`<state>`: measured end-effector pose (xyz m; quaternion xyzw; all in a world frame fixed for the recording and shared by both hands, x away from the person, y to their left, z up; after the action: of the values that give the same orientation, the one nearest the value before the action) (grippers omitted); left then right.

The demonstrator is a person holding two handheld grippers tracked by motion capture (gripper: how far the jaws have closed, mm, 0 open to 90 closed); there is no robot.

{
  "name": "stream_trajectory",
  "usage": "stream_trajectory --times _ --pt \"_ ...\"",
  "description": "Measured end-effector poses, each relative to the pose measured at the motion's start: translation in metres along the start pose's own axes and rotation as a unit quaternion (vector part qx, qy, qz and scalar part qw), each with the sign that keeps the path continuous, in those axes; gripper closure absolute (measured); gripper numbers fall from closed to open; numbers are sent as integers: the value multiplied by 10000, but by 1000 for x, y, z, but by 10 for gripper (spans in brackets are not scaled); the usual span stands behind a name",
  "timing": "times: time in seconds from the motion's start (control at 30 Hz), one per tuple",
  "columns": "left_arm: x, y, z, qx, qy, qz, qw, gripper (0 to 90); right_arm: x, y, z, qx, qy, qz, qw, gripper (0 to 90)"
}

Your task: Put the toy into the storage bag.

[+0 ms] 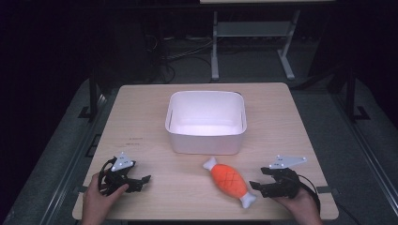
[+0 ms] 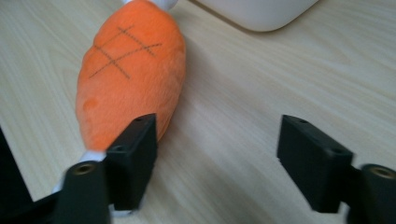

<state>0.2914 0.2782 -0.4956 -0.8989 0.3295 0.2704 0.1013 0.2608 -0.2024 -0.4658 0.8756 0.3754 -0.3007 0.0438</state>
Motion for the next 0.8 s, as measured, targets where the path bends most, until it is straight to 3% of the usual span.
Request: stream_trajectory --times 0.17,0.33,0.8 --pt "0 0 0 0 0 0 10000 129 3 -1 -6 76 -103 132 9998 0" --pt "0 0 0 -1 0 0 10000 129 10 -4 -12 44 -196 137 9997 0" --pt "0 0 0 1 0 -1 10000 129 25 -19 -32 -132 -128 -90 9998 0"
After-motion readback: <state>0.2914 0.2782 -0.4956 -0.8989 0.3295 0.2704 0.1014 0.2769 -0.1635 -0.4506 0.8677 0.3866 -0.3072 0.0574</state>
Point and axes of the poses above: each handheld gripper's, and its own axes: x roughly forward along the jaws, z roughly out of its underside, y roughly to its right, the point moved 3 cm from there along x, roughly forward along the jaws, and after that the axes turned 10 degrees about y, right-handed, at the moved point
